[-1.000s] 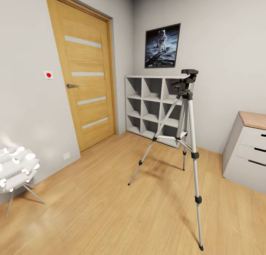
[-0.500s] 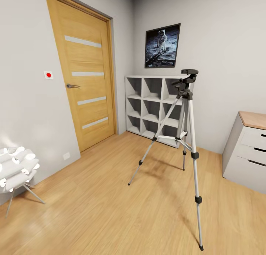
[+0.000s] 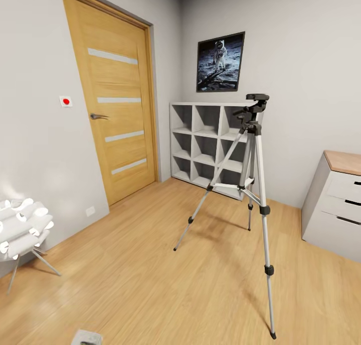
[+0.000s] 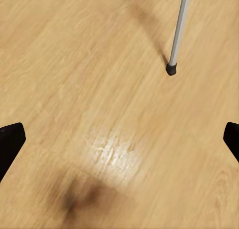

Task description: Attach the digital camera to the camera tripod in the bedroom.

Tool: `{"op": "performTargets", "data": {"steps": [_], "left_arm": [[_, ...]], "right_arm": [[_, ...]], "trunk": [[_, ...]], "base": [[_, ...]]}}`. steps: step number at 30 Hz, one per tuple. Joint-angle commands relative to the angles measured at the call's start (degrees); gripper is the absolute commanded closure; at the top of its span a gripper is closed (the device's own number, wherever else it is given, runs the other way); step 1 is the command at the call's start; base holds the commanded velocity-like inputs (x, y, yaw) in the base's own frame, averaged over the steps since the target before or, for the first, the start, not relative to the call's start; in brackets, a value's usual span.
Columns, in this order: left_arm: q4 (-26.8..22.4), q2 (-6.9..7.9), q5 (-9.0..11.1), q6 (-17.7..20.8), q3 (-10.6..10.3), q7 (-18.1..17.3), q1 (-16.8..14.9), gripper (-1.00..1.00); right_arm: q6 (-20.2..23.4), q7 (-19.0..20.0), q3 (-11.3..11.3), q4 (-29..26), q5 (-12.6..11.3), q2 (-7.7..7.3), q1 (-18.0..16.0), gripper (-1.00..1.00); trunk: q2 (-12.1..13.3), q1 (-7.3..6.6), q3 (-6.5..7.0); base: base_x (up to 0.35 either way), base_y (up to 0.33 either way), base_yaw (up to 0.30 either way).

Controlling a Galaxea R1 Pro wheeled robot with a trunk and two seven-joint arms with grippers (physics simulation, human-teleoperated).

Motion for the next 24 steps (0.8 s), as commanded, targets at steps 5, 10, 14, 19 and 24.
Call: {"op": "performTargets", "data": {"steps": [5,10,14,19,24], "left_arm": [[0.8,0.99,-0.1,1.0,-0.1,-7.4,-3.4,-1.0],[-0.6,3.49,-0.2,0.5,-0.1,-15.2,-5.6,-1.0],[-2.7,2.84,-0.2,0.7,-0.1,-15.9,-6.6,-1.0],[-3.4,2.15,-0.2,0.7,-0.1,-16.1,-7.7,-1.0],[-3.9,1.61,-0.2,0.8,-0.1,-16.2,-8.7,-1.0]], "right_arm": [[-0.2,-0.1,0.0,0.0,0.0,0.0,0.0,-1.0],[-1.6,0.0,-0.2,-0.5,0.0,0.0,0.0,-1.0],[-3.5,0.0,-0.3,-4.5,0.0,0.0,0.0,-1.0],[-3.9,0.0,-0.3,-14.2,-0.1,0.14,0.0,-1.0],[-1.6,-0.1,3.5,-28.8,-0.2,0.47,-0.2,-1.0]], "trunk": [[0.0,-0.01,-0.07],[0.0,-0.01,-0.07],[0.0,-0.01,-0.07],[0.0,-0.01,-0.07],[0.0,-0.01,-0.07]], "base": [[0.0,0.0,0.0],[0.0,0.0,0.0],[0.0,0.0,0.0],[0.0,0.0,0.0],[0.0,0.0,0.0]]}}
